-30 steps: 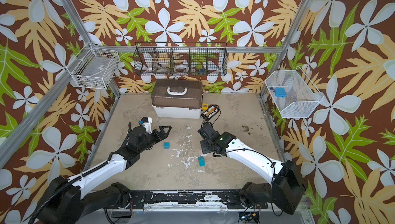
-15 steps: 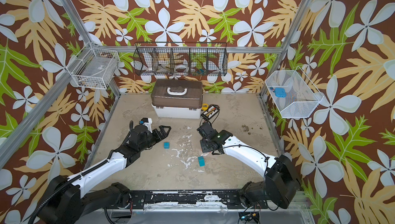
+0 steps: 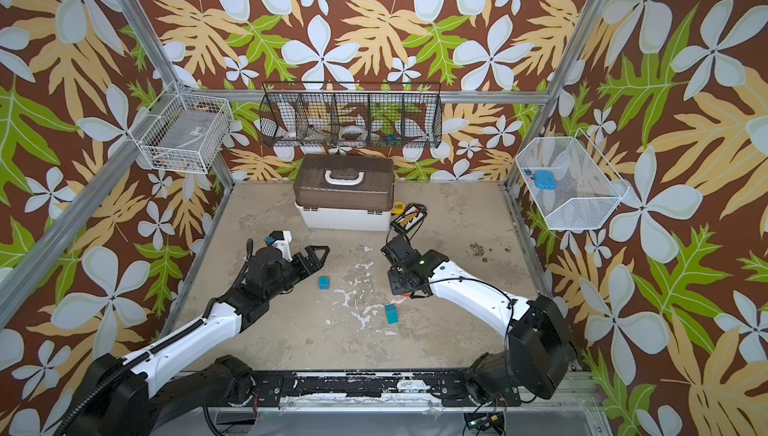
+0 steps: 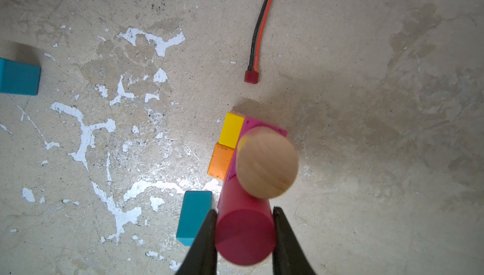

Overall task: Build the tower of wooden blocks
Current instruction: 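Lower the pink cylinder beside the wooden cylinder and open the right gripper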

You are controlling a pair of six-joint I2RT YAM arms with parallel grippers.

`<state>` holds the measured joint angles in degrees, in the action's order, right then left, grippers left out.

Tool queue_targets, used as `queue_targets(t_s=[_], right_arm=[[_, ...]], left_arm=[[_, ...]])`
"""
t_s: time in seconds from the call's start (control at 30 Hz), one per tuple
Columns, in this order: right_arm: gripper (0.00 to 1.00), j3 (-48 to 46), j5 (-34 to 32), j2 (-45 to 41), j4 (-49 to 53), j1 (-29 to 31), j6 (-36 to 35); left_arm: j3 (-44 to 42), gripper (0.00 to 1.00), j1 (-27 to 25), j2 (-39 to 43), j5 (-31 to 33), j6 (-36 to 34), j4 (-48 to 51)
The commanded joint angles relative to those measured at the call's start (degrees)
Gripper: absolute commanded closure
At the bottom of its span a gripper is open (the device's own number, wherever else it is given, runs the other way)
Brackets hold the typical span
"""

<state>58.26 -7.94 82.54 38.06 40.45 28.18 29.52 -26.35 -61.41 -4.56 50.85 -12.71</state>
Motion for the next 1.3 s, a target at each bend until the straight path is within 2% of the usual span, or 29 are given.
queue_targets(t_s=[0.0, 0.57, 0.87, 1.13, 1.27], right_arm=[[0.84, 0.45, -0.75, 0.25, -0.01, 0.03, -0.24], [0.66, 0.98, -1.90, 1.03, 0.48, -0.02, -0.12], [0.51, 1.32, -1.90, 1.00, 0.78, -0.10, -0.15], [0.51, 1.42, -1.99, 0.27, 1.01, -0.11, 0.03], [0.46, 2.34, -2.91, -1.12, 2.36, -0.10, 0.37]], left_arm=[[-0.07, 0.00, -0.01, -0.10, 0.47, -0.40, -1.29], [-0.08, 0.00, 0.03, -1.17, -0.14, -0.16, -1.79], [-0.07, 0.00, -0.03, -1.35, -0.37, -0.15, -1.88], [-0.16, 0.00, -0.04, -1.29, -0.46, -0.14, -1.88], [-0.16, 0.00, 0.06, -1.22, -0.29, -0.26, -1.88]])
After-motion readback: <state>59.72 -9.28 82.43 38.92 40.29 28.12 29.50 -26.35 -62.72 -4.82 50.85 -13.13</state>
